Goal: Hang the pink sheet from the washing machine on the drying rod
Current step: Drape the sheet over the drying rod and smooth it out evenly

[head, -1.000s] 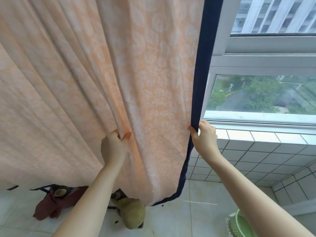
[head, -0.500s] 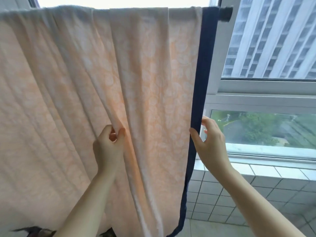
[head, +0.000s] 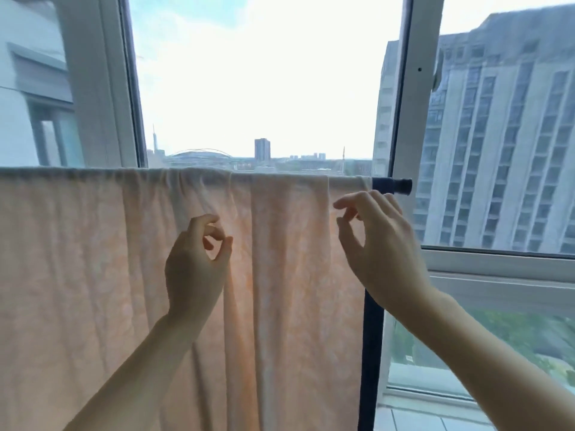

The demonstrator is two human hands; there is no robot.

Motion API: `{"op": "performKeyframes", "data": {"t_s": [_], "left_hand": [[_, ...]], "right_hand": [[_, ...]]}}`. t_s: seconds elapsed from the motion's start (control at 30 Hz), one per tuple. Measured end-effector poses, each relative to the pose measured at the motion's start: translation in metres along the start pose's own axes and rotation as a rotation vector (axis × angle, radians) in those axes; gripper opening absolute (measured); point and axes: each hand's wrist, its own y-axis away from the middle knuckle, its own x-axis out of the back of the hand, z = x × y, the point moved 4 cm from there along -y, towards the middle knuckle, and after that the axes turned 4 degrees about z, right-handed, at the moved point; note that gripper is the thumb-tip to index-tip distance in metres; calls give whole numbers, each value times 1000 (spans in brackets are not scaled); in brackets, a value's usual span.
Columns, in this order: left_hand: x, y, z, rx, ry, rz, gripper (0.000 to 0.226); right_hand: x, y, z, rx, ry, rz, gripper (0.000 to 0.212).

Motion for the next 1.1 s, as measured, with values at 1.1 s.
{"op": "performKeyframes", "data": {"t_s": [1.1], "left_hand": [[-41,-113,66,-262,72,-432,5]], "right_hand": [[-15,-104,49,-152,1,-464,9]]}}
